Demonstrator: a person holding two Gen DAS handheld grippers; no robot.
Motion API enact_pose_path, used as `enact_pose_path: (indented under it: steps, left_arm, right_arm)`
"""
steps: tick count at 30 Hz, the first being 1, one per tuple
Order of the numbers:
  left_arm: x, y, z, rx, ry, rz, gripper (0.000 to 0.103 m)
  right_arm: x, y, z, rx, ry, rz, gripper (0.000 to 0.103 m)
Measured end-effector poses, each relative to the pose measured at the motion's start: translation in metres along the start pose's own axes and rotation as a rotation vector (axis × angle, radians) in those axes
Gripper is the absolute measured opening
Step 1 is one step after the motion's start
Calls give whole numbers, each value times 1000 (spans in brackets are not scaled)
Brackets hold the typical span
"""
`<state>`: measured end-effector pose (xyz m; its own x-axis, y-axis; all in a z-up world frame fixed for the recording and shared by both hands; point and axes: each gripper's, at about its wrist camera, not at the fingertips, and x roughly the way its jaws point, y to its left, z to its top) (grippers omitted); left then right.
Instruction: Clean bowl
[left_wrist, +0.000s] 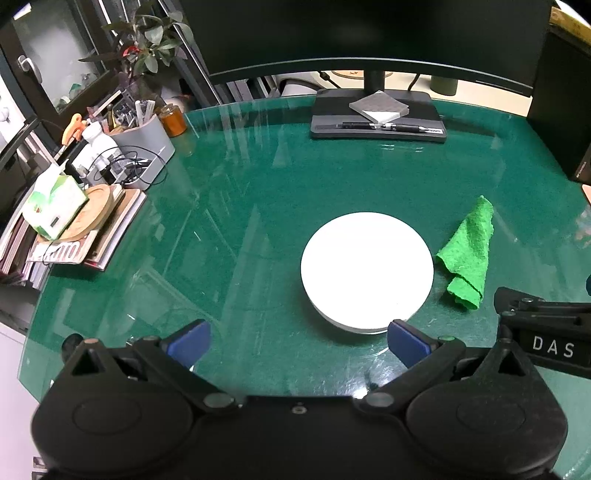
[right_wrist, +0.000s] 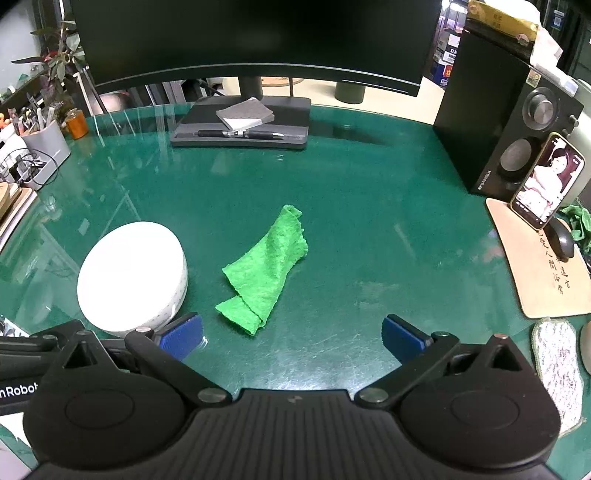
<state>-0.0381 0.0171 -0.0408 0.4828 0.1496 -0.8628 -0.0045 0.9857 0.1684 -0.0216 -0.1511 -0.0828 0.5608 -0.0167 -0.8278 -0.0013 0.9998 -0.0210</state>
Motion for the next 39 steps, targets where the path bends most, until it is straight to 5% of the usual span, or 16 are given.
enact_pose_path:
  steps: [31, 39]
  left_arm:
    - [-12, -7, 0, 38, 20, -30, 102]
    - [-19, -13, 1, 68, 35, -48, 102]
  right_arm:
    - [-26, 2, 4, -29, -18, -62, 102]
    - [-19, -8, -1, -15, 77, -78, 102]
